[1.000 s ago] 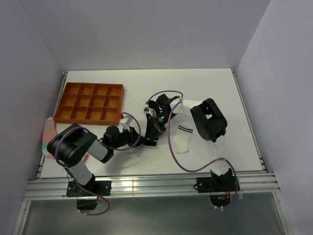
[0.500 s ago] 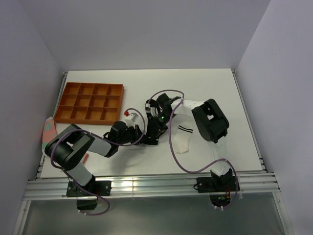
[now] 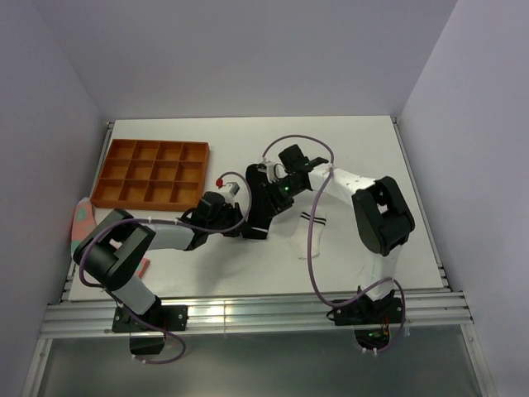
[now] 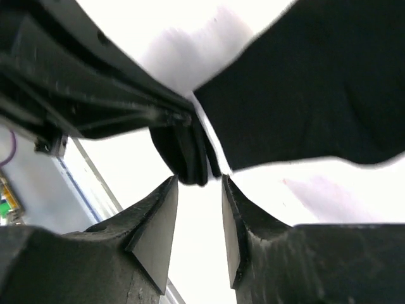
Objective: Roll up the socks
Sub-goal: Roll the sock at the center of the board.
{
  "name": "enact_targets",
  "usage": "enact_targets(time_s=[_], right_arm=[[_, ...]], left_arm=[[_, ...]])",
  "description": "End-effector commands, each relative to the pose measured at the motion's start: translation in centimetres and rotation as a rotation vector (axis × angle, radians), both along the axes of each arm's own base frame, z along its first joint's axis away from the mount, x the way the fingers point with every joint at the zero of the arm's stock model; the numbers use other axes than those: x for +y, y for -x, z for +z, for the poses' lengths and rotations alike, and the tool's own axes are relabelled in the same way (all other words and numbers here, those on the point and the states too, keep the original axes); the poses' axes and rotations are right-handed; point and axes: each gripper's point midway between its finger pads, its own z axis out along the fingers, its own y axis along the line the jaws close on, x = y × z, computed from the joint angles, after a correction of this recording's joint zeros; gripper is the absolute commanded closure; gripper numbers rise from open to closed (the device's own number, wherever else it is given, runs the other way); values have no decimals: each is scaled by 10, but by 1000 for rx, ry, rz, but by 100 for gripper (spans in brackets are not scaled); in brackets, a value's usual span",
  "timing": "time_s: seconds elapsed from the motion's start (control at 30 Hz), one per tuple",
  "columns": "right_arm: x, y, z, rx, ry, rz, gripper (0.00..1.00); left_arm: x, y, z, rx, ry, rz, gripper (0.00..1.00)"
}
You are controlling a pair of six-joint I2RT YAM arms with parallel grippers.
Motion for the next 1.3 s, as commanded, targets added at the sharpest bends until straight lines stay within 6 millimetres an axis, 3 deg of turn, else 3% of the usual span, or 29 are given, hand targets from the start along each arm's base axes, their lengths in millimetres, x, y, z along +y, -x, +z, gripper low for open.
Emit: enact_targets(time_s=[0.0, 0.17, 0.3, 0.6, 0.7, 1.13, 1.23, 1.27], right_arm=[[-8, -6, 14, -126, -28, 12, 59], [-16, 5, 13, -189, -40, 60, 59], [-16, 8, 8, -209, -31, 78, 51], [1, 18, -2, -262, -10, 135, 37], [8, 25, -6, -244, -9, 152, 37], [5, 22, -28, -236, 73, 139, 42], [6, 22, -30, -228, 78, 136, 47], [7, 20, -31, -225, 79, 130, 53]], left_arm=[[4, -1, -10, 49, -70, 13, 100], [2, -1, -15, 89, -86, 15, 100], [1, -2, -15, 100, -97, 16, 100], [1, -2, -18, 108, -109, 13, 100], [0, -1, -18, 110, -105, 11, 100], [-3, -3, -20, 115, -100, 2, 100], [-4, -4, -20, 114, -100, 0, 100], [-5, -4, -20, 113, -99, -4, 100]])
